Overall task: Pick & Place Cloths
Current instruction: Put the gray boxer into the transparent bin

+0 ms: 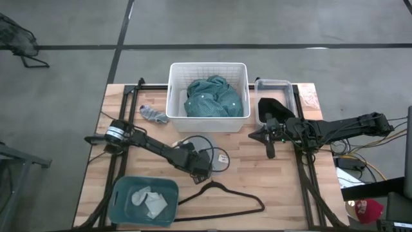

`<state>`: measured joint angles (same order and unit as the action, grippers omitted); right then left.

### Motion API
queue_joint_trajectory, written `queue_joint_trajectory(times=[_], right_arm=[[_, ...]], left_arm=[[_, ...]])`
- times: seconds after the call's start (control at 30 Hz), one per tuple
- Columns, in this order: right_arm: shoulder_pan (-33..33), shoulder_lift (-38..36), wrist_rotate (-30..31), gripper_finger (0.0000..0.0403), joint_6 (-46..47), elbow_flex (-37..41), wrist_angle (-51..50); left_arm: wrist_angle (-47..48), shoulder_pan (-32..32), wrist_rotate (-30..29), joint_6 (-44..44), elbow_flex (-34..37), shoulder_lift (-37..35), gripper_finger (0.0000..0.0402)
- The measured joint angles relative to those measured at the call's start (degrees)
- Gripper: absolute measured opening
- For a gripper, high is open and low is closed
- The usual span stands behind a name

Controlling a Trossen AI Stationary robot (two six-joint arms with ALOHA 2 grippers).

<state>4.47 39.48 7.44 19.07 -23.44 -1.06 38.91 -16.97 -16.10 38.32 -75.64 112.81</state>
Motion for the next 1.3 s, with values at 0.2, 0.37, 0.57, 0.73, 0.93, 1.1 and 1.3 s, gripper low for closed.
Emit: queue_joint_trajectory(times=[0.2, 0.37, 0.57, 0.73, 0.93, 1.1, 1.3], right_arm=[[0.0, 0.0, 0.0, 0.0008, 0.0, 0.01, 0.02], [0.0, 0.0, 0.0, 0.0008, 0.0, 0.13, 0.02], [0.0, -0.02, 0.0, 0.0008, 0.0, 0.23, 0.04], [0.02, -0.02, 0.0, 0.0008, -0.05, 0.24, 0.06], [0.08, -0.02, 0.0, 0.0008, -1.57, 0.26, 0.22], [1.7, 0.0, -0.03, 0.0008, -3.97, 0.31, 0.85], [4.94, 0.0, -0.21, 0.0008, -7.06, 0.33, 3.18]], left_arm=[[-1.89, 0.02, 1.68, -2.42, -0.08, 0.38, 0.011], [-2.1, 0.02, 2.16, -4.42, -0.11, 0.3, 0.002], [1.16, -0.29, 3.66, -7.48, -3.42, 0.49, 0.002], [4.46, -0.78, 3.59, -10.27, -8.46, -1.08, 0.0014], [12.76, -0.93, -1.26, -11.64, -15.6, -3.46, 0.0016], [16.63, -0.97, -4.5, -12.3, -20.8, -5.94, 0.0016], [17.53, -1.14, -5.11, -14.46, -25.46, -8.26, 0.0017]])
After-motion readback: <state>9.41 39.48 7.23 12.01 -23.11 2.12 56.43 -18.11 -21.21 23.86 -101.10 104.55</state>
